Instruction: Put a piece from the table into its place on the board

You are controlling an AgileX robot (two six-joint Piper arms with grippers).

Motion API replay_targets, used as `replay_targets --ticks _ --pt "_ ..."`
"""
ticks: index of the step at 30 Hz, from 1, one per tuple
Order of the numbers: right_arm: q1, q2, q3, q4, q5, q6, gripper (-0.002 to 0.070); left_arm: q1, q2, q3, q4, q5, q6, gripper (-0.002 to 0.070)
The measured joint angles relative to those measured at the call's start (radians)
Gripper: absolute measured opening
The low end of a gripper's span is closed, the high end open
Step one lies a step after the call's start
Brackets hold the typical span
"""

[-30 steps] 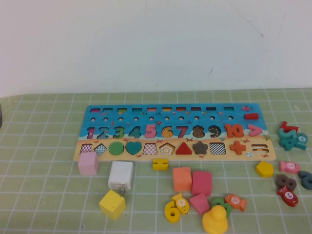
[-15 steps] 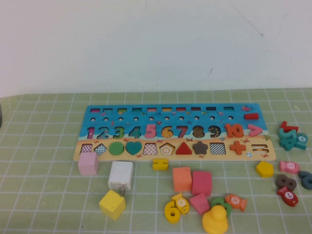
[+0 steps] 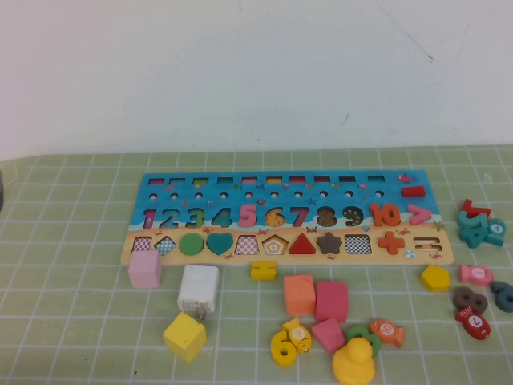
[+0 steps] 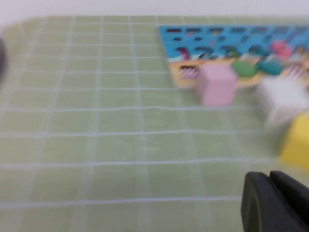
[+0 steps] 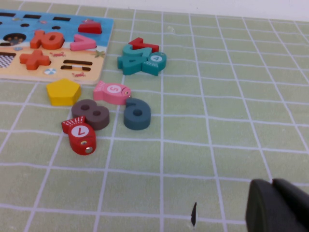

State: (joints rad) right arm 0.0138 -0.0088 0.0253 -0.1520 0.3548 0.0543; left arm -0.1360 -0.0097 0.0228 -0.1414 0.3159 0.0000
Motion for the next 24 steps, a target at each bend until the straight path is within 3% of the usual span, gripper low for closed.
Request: replay_targets --ticks 2,6,9,15,19,24 --pt "0.0 0.0 0.0 0.0 0.0 0.0 -0.0001 0.0 0.0 0.002 -0.136 -0.024 -0.066 -0.0001" --pt "0.0 0.0 0.0 0.0 0.0 0.0 -0.0001 0.0 0.0 0.004 -0.535 -0.071 -0.244 -0.0001" --pt "0.0 0.0 0.0 0.0 0.0 0.0 -0.0001 0.0 0.0 0.004 -0.685 -0.099 -0.251 -0.0001" --pt "0.0 0.0 0.0 0.0 0.0 0.0 -0.0001 0.0 0.0 0.004 -0.778 -0.132 -0.216 -0.0001" --pt "0.0 0.0 0.0 0.0 0.0 0.0 -0.0001 0.0 0.0 -0.043 -0.785 -0.043 0.01 -0.0001" --pt "0.0 0.0 0.0 0.0 0.0 0.0 -0.0001 0.0 0.075 -0.295 -0.703 0.169 0.21 -0.0001"
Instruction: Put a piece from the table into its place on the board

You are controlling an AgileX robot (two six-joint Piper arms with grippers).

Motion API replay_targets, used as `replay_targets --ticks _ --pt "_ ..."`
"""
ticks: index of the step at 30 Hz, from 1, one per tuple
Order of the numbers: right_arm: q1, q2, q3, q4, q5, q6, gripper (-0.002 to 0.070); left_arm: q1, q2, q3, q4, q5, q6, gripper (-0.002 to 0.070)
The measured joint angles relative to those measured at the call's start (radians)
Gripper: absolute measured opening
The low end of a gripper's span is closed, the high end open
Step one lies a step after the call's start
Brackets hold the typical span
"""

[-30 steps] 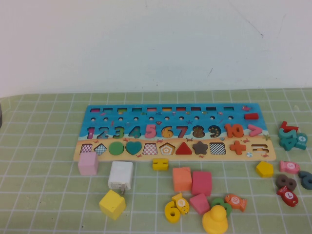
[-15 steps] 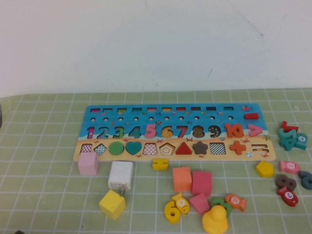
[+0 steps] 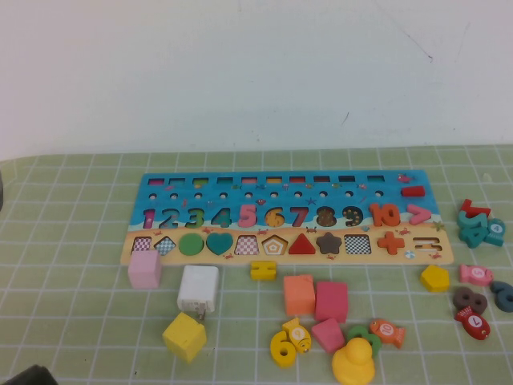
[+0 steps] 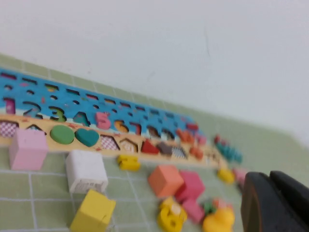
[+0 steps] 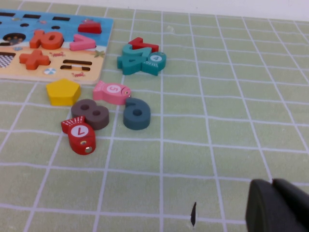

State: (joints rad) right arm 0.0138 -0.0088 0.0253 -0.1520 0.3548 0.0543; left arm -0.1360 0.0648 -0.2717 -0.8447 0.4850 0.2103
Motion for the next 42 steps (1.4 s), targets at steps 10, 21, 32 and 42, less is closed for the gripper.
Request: replay_targets --ticks 10,21,32,42 --pt "0.0 0.0 -0.002 0.0 0.0 0.0 -0.0001 0.0 0.472 -0.557 0.276 0.604 0.379 -0.0001" --pt "0.0 0.0 -0.002 0.0 0.0 0.0 -0.0001 -0.111 0.867 -0.821 0.391 0.679 0.6 -0.0001" --pt "0.0 0.0 -0.002 0.0 0.002 0.0 -0.0001 -0.494 1.224 -0.953 0.719 0.679 0.494 -0.0001" --pt "0.0 0.0 -0.002 0.0 0.002 0.0 -0.0001 -0.638 1.546 -1.118 0.845 0.666 0.309 0.0025"
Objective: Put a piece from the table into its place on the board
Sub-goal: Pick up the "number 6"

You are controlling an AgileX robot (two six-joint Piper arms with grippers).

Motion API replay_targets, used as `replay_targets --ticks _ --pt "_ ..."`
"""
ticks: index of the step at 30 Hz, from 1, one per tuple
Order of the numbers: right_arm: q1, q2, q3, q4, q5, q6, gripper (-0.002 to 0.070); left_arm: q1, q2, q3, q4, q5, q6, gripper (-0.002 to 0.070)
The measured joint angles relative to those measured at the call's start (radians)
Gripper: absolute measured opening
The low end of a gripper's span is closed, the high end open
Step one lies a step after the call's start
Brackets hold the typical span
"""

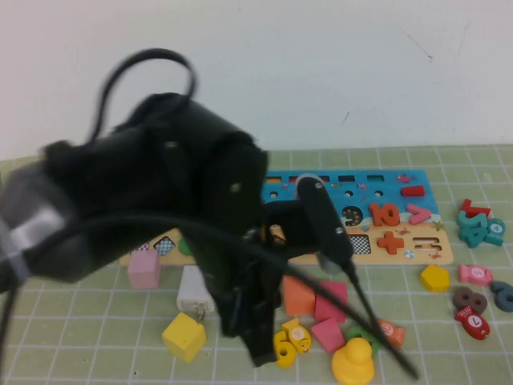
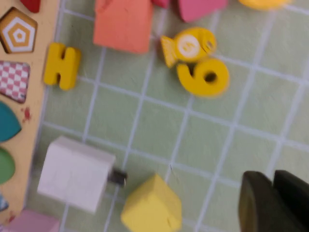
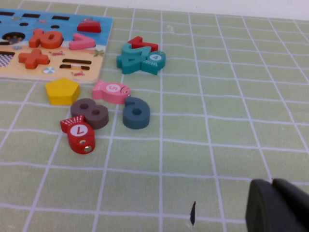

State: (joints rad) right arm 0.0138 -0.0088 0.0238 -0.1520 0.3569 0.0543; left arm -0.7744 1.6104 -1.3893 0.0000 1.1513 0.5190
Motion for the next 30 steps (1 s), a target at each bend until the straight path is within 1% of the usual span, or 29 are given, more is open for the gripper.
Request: replay_targets --ticks 2,3,7,9,10,13,17,25,30 --pt "0.0 0.0 0.0 0.0 0.0 0.0 -0.0001 0.0 0.051 -0.032 0.0 -0.007 -0.035 0.0085" --pt "0.0 0.0 0.0 0.0 0.0 0.0 -0.0001 0.0 0.077 -0.047 0.0 -0.007 -0.051 0.0136" --pt "0.0 0.0 0.0 0.0 0.0 0.0 -0.0001 -0.002 0.159 -0.069 0.0 -0.007 -0.101 0.0404" --pt "0.0 0.0 0.0 0.0 0.0 0.0 -0.0001 -0.002 0.191 -0.07 0.0 -0.002 -0.105 0.0488" --pt "0.0 0.0 0.0 0.0 0.0 0.0 -0.0001 -0.004 0.208 -0.07 0.0 0.0 -0.105 0.0512" --pt "0.0 0.0 0.0 0.0 0.0 0.0 -0.0001 -0.014 0.251 -0.07 0.0 0.003 -0.076 0.0533" --pt "0.0 0.0 0.0 0.0 0.0 0.0 -0.0001 -0.028 0.289 -0.07 0.0 -0.001 -0.061 0.0524" --pt "0.0 0.0 0.0 0.0 0.0 0.0 -0.0001 -0.03 0.331 -0.07 0.032 -0.105 -0.052 0.0515" --pt "0.0 0.0 0.0 0.0 0.0 0.0 -0.0001 -0.03 0.355 -0.073 0.034 -0.127 -0.052 0.0514"
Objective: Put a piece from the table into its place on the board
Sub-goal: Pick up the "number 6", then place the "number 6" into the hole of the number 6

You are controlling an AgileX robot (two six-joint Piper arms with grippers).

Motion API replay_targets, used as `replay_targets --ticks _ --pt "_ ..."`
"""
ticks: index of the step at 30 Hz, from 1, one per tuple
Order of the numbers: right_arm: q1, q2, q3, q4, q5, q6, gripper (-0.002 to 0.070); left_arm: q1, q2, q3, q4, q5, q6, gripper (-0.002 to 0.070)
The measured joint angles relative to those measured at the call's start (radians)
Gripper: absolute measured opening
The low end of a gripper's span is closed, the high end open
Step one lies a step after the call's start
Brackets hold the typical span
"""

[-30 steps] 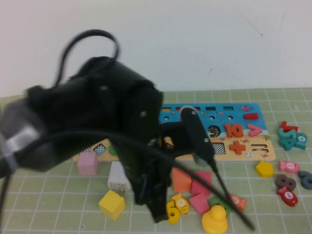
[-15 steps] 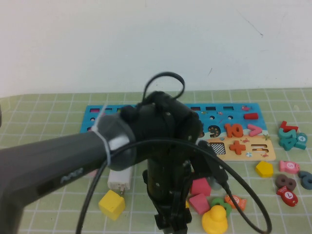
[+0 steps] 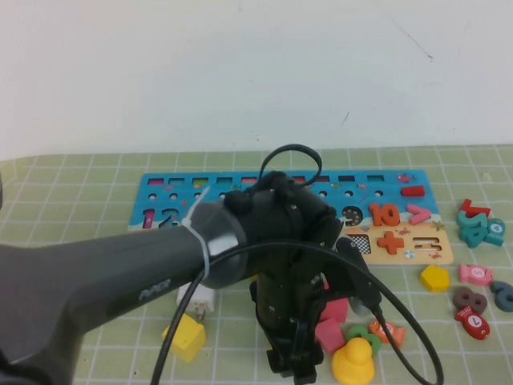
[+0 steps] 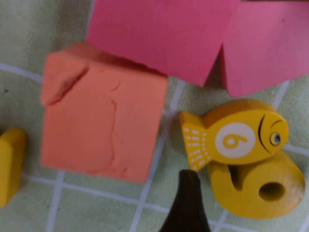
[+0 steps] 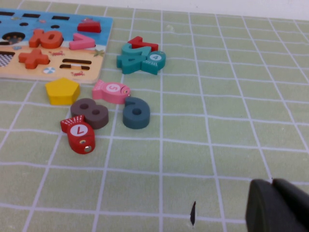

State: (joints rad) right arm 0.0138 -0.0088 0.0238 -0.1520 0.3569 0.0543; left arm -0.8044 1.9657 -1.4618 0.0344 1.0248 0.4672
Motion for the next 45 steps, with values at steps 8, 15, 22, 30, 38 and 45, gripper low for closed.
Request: replay_targets --ticks 8,15,22,30,38,45 --pt "0.0 0.0 0.0 0.0 0.0 0.0 -0.0001 0.0 0.029 0.0 0.002 0.0 -0.002 0.051" --pt "0.0 0.0 0.0 0.0 0.0 0.0 -0.0001 0.0 0.031 0.0 0.002 0.029 -0.002 0.0358" --pt "0.0 0.0 0.0 0.0 0.0 0.0 -0.0001 0.0 -0.052 0.0 0.045 0.054 -0.012 0.0358" --pt "0.0 0.0 0.0 0.0 0.0 0.0 -0.0001 0.105 -0.107 -0.092 0.065 0.046 -0.006 0.0358" --pt "0.0 0.0 0.0 0.0 0.0 0.0 -0.0001 0.264 -0.022 -0.32 -0.075 0.048 0.151 0.0358" --pt "0.0 0.0 0.0 0.0 0.0 0.0 -0.0001 0.309 0.131 -0.495 -0.126 0.054 0.267 0.0358"
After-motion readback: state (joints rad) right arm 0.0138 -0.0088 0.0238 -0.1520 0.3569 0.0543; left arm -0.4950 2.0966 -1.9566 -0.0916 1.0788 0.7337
